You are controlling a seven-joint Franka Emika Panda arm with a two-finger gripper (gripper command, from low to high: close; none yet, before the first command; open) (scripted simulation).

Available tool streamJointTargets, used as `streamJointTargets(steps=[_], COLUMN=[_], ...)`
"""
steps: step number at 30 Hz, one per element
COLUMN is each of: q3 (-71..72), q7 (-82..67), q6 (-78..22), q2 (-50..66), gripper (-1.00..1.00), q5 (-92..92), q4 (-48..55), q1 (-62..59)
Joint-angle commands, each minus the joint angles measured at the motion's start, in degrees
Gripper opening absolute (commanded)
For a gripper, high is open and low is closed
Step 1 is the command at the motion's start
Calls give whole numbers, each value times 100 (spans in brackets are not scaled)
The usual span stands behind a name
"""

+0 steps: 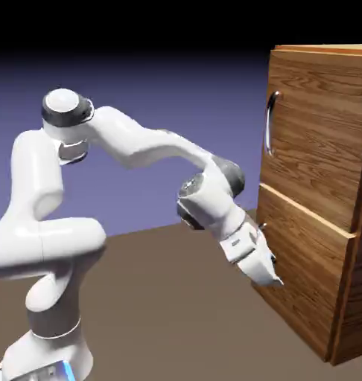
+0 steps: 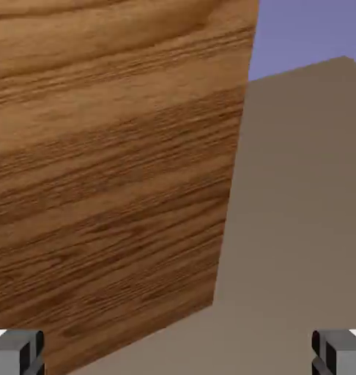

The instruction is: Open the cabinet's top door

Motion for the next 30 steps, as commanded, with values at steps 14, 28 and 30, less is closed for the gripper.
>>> streamJointTargets(steps=[14, 28, 30], q3=[-1668, -2931, -3244], q7=[-1304, -2185, -2328], q6=[-525, -3034, -3532], q2=[1677, 1389, 1311], gripper=[0, -100, -100], q5=[2558, 2040, 1800], q4=[845, -588, -814], q1=[1192, 1850, 1914])
